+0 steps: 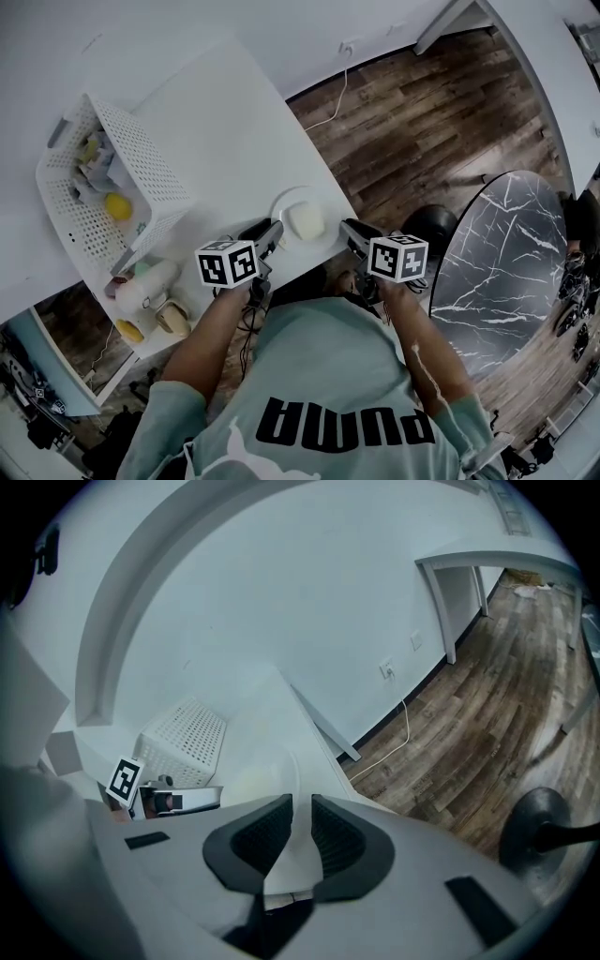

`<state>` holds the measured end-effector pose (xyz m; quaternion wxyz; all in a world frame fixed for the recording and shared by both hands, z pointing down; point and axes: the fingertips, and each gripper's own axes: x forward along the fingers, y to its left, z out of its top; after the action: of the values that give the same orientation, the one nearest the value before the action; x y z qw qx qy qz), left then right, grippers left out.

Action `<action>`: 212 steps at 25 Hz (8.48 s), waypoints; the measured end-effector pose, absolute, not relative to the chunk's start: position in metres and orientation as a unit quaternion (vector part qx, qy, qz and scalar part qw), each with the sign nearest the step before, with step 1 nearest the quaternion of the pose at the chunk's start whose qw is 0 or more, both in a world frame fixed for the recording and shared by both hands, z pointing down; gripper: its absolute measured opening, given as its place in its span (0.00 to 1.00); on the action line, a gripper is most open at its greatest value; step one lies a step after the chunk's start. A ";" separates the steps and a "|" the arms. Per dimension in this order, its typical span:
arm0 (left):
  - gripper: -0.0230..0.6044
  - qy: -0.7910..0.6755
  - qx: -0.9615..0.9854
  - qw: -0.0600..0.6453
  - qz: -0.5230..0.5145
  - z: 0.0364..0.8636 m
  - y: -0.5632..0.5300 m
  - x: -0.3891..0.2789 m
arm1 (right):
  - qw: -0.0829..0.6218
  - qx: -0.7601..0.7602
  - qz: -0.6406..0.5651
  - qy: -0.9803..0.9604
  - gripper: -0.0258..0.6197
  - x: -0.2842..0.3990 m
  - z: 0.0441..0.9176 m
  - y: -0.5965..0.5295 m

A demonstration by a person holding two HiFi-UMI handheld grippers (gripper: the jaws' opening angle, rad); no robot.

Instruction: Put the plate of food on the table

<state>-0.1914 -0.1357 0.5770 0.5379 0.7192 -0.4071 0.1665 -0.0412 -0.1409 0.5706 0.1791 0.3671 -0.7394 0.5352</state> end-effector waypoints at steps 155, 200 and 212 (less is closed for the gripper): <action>0.05 0.030 0.911 0.300 0.283 0.513 0.192 0.436 | -0.065 0.805 0.394 -0.438 0.07 0.526 0.535 0.328; 0.05 0.049 0.994 0.065 0.077 0.302 0.467 0.059 | 0.022 0.862 0.117 -0.493 0.05 0.116 0.302 0.532; 0.05 -0.029 0.996 0.052 0.072 0.286 0.637 0.005 | 0.030 0.832 0.087 -0.547 0.05 0.062 0.280 0.686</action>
<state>0.0045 0.6372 0.2865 0.0517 0.9957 -0.0294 0.0716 0.0621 0.6864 0.2802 0.0298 0.8320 -0.5471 0.0867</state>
